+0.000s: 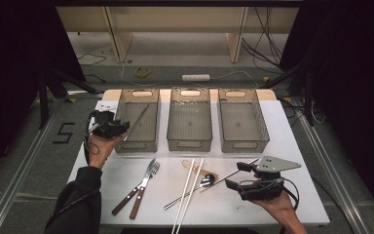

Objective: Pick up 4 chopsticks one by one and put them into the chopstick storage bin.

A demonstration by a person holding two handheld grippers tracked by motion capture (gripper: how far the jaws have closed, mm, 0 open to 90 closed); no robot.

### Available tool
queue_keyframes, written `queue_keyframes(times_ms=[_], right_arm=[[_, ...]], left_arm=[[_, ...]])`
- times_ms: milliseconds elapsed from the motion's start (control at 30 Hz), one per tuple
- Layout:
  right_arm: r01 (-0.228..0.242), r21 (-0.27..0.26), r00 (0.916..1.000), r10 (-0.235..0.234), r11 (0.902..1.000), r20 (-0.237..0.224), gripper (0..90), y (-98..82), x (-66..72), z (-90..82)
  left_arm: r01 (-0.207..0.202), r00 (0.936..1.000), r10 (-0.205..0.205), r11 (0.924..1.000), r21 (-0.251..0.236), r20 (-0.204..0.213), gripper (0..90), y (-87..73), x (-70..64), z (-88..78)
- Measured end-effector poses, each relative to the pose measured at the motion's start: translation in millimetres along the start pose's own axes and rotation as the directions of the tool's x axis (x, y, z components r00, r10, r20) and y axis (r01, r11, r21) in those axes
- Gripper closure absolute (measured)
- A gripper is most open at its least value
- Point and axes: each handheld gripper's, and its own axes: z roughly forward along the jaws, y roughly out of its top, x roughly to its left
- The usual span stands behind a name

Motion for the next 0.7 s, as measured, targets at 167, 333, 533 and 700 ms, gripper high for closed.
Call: queue_keyframes(times_ms=[167,333,533,700], right_arm=[[0.026,0.018,0.9996,-0.026,0.9995,0.006,25.8,1.4,0.9,0.0],[0.070,0.054,0.9973,-0.071,0.9961,0.019,25.7,5.0,-1.2,-0.5],[0.120,0.132,0.9922,-0.123,0.9839,0.018,25.4,9.1,-5.6,-0.3],[0.154,0.212,0.9866,-0.162,0.9650,0.021,25.8,14.7,-13.2,0.9]], left_arm=[[0.015,0.9924,-0.019,0.9995,0.027,0.122,39.6,2.8,-9.1,-9.7],[-0.010,0.9790,0.010,0.9999,0.002,0.203,30.3,5.4,-25.5,-22.3],[-0.038,0.9648,0.046,0.9987,-0.035,0.259,24.0,1.5,-42.2,-33.8],[-0.053,0.9510,0.073,0.9959,-0.073,0.300,22.4,-8.6,-58.1,-44.4]])
